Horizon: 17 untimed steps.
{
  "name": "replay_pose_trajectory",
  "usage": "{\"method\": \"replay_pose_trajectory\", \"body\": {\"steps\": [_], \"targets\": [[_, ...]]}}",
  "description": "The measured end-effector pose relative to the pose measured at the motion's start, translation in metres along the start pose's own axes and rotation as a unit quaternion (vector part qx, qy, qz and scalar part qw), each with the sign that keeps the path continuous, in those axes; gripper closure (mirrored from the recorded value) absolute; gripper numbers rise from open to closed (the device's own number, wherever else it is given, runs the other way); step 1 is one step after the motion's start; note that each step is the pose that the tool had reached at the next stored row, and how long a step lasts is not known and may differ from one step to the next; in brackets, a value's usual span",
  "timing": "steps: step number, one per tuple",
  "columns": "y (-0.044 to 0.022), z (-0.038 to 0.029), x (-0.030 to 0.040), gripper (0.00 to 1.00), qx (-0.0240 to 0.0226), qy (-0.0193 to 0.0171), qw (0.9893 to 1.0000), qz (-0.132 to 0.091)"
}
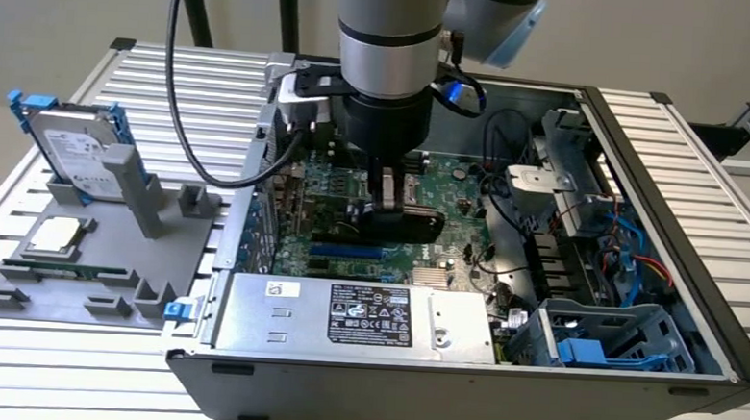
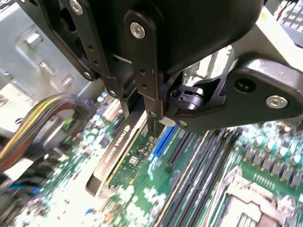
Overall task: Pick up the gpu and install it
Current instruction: 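Insert the gpu into the slot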
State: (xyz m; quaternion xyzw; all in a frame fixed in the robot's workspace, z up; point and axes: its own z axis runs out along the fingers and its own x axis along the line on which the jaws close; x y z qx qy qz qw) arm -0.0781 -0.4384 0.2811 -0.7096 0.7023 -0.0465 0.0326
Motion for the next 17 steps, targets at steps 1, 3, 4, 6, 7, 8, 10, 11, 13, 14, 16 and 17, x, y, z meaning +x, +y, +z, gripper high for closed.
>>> {"method": "replay_pose_trajectory", "body": {"steps": [1,3,4,6,7,8,10,11,13,14,16,17], "targets": [[0.0,0.0002,0.0,1.0,0.0059,0.0009,1.0,0.0],[0.0,0.0004,-0.0001,1.0,0.018,0.0018,0.9998,-0.002],[0.0,0.0005,-0.0002,1.0,0.0186,0.0018,0.9998,-0.002],[0.0,0.0005,-0.0002,1.0,0.0186,0.0018,0.9998,-0.002],[0.0001,0.0006,-0.0002,1.0,0.0186,0.0019,0.9998,-0.002],[0.0012,0.0008,-0.0008,1.0,0.0186,0.0018,0.9998,-0.002],[0.006,0.0013,-0.0026,1.0,0.0206,0.0019,0.9998,-0.002],[0.008,0.0019,-0.0034,1.0,0.0222,0.0019,0.9998,-0.002],[0.0108,0.0046,-0.0044,1.0,0.0243,0.0022,0.9997,-0.002],[0.0124,0.0062,-0.0048,1.0,0.0252,0.0023,0.9997,-0.002],[0.0173,0.008,-0.0062,1.0,0.0282,0.0023,0.9996,-0.002],[0.0192,0.0086,-0.0065,1.0,0.0291,0.0024,0.9996,-0.002]]}}
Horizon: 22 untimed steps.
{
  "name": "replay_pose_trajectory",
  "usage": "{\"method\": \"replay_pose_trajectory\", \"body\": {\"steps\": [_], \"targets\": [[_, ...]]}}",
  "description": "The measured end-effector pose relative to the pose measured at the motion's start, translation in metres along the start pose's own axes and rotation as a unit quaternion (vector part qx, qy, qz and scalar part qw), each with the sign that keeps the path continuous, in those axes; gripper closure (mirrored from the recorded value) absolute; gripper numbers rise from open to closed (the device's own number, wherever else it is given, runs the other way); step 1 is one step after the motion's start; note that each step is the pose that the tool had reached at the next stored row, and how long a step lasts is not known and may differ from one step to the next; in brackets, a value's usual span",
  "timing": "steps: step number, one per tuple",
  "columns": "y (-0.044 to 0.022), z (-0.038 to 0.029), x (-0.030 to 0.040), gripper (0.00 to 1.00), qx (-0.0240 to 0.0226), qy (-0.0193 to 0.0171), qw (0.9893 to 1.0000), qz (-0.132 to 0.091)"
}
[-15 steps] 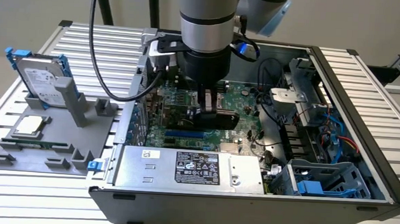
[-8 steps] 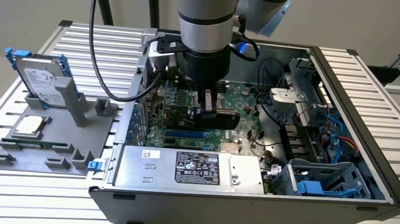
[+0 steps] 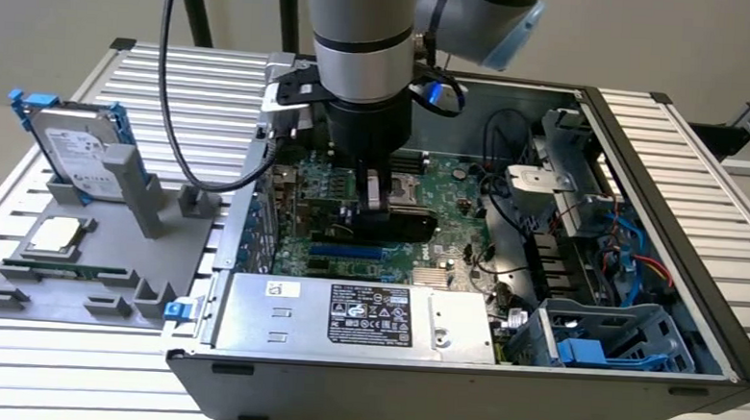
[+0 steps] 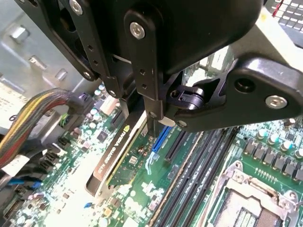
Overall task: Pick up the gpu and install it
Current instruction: 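Insert the gpu into the slot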
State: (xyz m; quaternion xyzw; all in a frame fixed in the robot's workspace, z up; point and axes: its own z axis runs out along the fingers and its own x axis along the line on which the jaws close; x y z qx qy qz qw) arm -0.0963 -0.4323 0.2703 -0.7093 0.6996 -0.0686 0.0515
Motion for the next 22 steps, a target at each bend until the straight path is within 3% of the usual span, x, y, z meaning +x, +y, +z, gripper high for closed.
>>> {"method": "replay_pose_trajectory", "body": {"steps": [7,13,22], "targets": [[0.0131,0.0002,-0.0013,1.0,0.001,0.0,1.0,0.0],[0.0204,0.0,-0.0015,1.0,0.0011,-0.0001,1.0,0.0],[0.0227,0.0031,-0.0016,1.0,0.001,0.0,1.0,0.0]]}}
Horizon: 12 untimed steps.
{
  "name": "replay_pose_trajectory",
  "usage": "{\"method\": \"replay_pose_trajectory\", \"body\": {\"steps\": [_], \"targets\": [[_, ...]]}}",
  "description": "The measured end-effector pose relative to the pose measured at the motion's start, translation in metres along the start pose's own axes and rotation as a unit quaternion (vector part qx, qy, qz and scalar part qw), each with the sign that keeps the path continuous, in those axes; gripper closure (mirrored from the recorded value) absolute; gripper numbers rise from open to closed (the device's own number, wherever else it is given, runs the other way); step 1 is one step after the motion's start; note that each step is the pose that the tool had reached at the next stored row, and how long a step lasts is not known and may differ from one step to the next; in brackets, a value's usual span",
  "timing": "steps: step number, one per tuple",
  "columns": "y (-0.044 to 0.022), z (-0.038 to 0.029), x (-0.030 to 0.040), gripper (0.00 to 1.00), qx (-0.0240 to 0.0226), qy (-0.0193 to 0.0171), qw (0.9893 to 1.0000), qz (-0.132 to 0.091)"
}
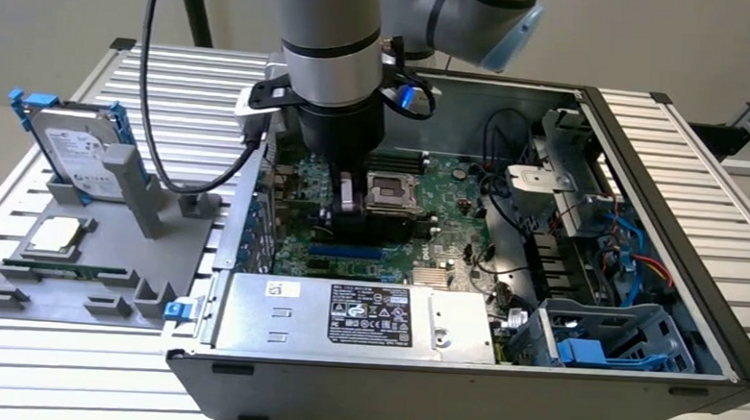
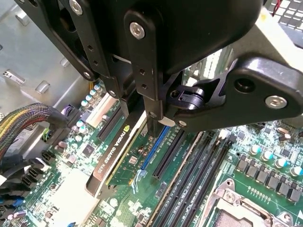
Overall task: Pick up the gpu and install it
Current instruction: 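Insert the gpu into the slot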
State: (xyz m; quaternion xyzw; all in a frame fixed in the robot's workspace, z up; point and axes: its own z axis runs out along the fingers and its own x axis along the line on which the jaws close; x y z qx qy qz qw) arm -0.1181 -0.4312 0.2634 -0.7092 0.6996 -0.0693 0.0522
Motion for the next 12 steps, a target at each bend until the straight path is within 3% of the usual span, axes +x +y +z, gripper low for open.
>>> {"method": "replay_pose_trajectory", "body": {"steps": [12], "targets": [[0.0038,0.008,-0.0003,1.0,0.0,0.0,1.0,0.0]]}}
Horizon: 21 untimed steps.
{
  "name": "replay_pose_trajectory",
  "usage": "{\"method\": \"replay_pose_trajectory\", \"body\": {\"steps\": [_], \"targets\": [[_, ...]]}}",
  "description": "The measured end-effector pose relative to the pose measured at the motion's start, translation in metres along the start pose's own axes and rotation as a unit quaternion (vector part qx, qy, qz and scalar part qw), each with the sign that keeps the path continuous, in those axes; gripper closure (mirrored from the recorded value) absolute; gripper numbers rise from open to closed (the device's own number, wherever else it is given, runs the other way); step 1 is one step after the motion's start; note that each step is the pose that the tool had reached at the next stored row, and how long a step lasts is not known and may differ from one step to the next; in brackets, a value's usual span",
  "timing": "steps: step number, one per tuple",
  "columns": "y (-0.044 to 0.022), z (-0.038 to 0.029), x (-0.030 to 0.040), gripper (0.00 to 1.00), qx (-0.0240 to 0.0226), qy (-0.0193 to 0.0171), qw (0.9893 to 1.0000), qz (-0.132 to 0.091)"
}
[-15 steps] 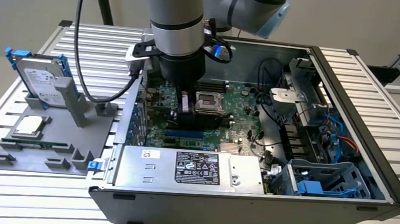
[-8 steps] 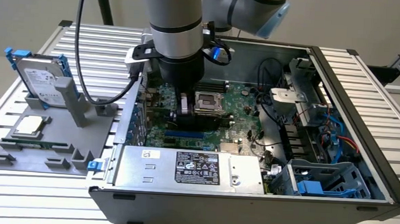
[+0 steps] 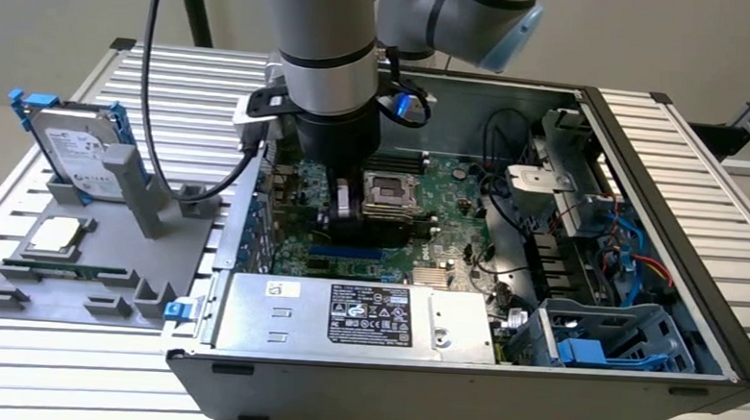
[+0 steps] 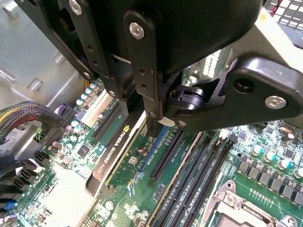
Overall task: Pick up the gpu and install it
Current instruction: 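Insert the gpu into the slot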
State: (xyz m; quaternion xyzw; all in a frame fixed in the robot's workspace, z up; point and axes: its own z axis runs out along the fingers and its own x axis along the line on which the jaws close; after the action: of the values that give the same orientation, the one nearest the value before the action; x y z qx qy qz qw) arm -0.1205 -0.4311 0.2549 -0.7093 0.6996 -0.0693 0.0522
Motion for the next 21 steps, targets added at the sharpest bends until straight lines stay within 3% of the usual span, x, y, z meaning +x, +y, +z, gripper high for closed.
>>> {"method": "replay_pose_trajectory", "body": {"steps": [18,21], "targets": [[0.0035,0.0087,-0.0001,1.0,0.0,0.0,1.0,0.0],[0.0037,0.0089,0.0033,1.0,-0.0016,-0.0001,1.0,0.001]]}}
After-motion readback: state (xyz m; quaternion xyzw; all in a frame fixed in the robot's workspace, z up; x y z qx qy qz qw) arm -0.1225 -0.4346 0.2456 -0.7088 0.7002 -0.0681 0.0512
